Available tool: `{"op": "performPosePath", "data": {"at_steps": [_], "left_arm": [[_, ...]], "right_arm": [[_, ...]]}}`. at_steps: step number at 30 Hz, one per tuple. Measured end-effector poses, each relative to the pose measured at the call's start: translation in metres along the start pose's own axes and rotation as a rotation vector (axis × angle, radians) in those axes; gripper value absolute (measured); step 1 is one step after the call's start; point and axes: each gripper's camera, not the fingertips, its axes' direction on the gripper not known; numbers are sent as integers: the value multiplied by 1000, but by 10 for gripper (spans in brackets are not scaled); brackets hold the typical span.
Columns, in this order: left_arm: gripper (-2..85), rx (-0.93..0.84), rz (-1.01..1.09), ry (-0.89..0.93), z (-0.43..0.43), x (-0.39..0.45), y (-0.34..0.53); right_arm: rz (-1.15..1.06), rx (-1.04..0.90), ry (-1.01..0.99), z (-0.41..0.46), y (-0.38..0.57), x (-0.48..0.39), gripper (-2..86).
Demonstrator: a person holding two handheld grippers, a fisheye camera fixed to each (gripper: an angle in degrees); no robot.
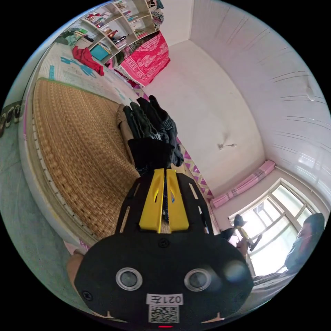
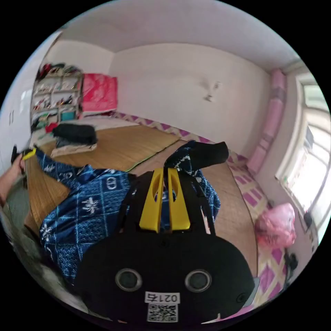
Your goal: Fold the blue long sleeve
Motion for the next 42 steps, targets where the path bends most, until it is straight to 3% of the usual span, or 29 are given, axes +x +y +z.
{"op": "performPosePath", "data": {"at_steps": [2,8,12,14,18,24,28,33,38,42], "left_arm": [[-10,-5,11,35,0,-1,-6],[-10,-14,23,90,1,-10,-22],[-10,-49,61,100,7,-8,-31],[-10,-72,96,111,13,-1,-35],[-10,-60,146,142,18,13,-41],[-10,-31,209,218,40,63,-66],[-10,-89,353,309,100,163,-84],[-10,-250,536,464,223,327,-51],[-10,-474,746,621,361,506,76],[-10,-669,793,669,457,567,195]], "right_arm": [[-190,-32,-46,76,-51,-169,4],[-537,-284,-52,299,-52,-485,9],[-551,-294,-21,332,-62,-521,37],[-492,-279,-152,320,-94,-498,52],[-451,-259,-198,333,-127,-467,60],[-403,-422,-384,446,-107,-425,0],[-147,-300,-594,374,-95,-263,-8],[28,-253,-515,272,8,-51,-7],[245,-276,-391,176,184,144,-6],[429,-252,-329,119,307,246,-6]]}}
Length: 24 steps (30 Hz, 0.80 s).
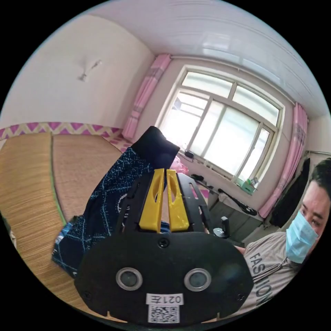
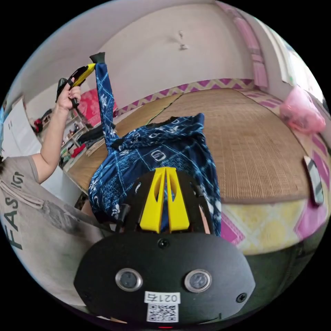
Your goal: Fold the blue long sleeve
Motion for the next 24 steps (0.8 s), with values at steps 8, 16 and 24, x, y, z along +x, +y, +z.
{"op": "performPosePath", "data": {"at_steps": [8,16,24], "left_arm": [[10,-506,-341,79,335,-132,164],[101,-307,-399,435,305,-180,212],[65,-371,-153,43,191,-145,218]], "right_arm": [[220,58,-58,-62,157,165,-6],[226,31,-87,-67,228,208,-6],[133,53,-45,-25,233,183,3]]}}
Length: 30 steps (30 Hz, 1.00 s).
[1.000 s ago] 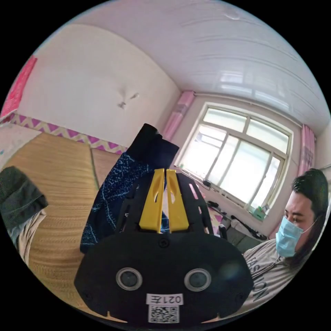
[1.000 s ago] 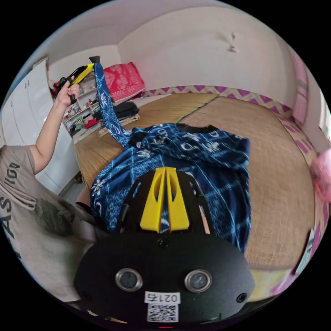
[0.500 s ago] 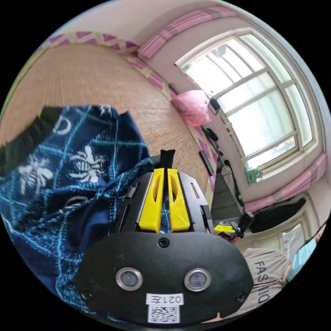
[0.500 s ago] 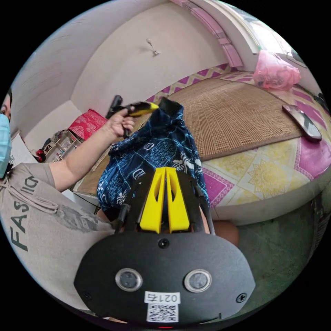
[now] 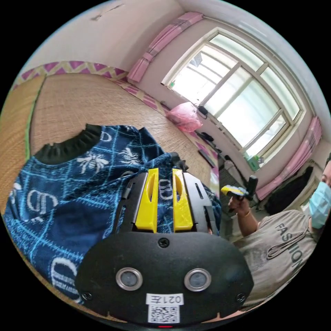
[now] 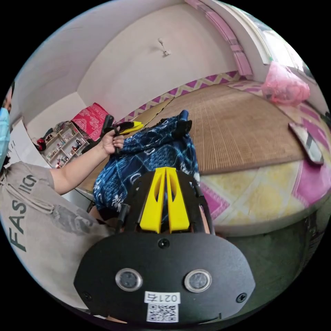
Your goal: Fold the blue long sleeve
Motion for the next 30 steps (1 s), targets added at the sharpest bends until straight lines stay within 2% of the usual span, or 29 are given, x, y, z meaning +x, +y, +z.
{"op": "performPosePath", "data": {"at_steps": [3,6,8,11,14,18,19,22,25,30], "left_arm": [[69,-21,28,-121,-26,7,19],[76,-52,1,-220,-40,0,37],[83,-95,-28,-280,-49,-14,50],[83,-102,-42,-335,-71,-25,69],[79,-118,-59,-357,-93,-36,86],[39,-173,-73,-404,-108,-48,103],[8,-178,-86,-404,-113,-53,109],[-5,-139,-157,-451,-131,-62,125],[-9,-99,-174,-474,-148,-63,139],[-9,-74,-199,-462,-163,-66,157]], "right_arm": [[-119,11,71,44,-53,-25,31],[-277,-71,74,136,-133,-52,68],[-463,-177,182,234,-183,-90,82],[-720,-334,340,349,-208,-131,88],[-809,-476,254,424,-214,-151,71],[-813,-538,138,452,-215,-174,20],[-797,-510,94,443,-220,-185,13],[-792,-397,14,413,-237,-222,3],[-802,-347,42,415,-263,-263,0],[-796,-516,127,514,-294,-285,8]]}}
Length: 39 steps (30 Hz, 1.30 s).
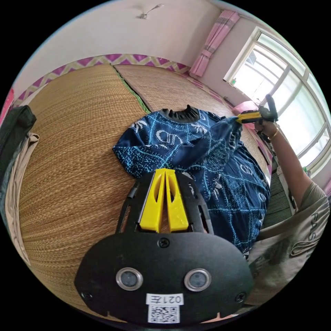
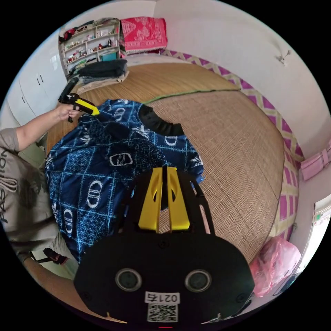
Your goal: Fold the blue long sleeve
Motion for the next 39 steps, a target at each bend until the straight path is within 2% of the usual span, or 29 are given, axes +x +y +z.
{"op": "performPosePath", "data": {"at_steps": [5,7,10,12,13,14,17,20,22,27,29,32,35,39], "left_arm": [[-9,-28,-17,-3,-16,0,8],[-9,25,-7,-15,-38,9,13],[-9,151,108,4,-68,43,15],[-9,87,131,-28,-55,54,3],[-9,-13,99,-87,-35,51,-7],[-9,-95,55,-142,-16,39,-14],[-9,-82,-37,-94,-23,4,-17],[-9,-51,-76,-50,-39,-16,-10],[-9,-23,-84,-37,-49,-23,-1],[-9,98,-144,-27,-99,-44,38],[-9,143,-124,29,-133,-41,64],[-9,144,-70,162,-167,-13,101],[-9,119,-37,287,-193,25,148],[-5,138,-32,353,-221,64,223]], "right_arm": [[103,-246,1,142,-27,24,56],[147,-218,13,137,-23,25,68],[220,-116,66,84,-4,18,69],[207,-29,76,53,10,-2,48],[164,-15,42,47,15,-20,26],[124,-66,29,57,18,-37,9],[110,-244,109,100,42,-54,-7],[244,-197,36,65,76,-30,-9],[246,-203,13,42,93,-29,-10],[283,-78,110,-77,168,-53,-10],[309,31,101,-150,232,-81,-10],[347,85,111,-224,327,-126,-9],[442,123,92,-279,436,-162,-7],[613,193,32,-332,577,-193,-4]]}}
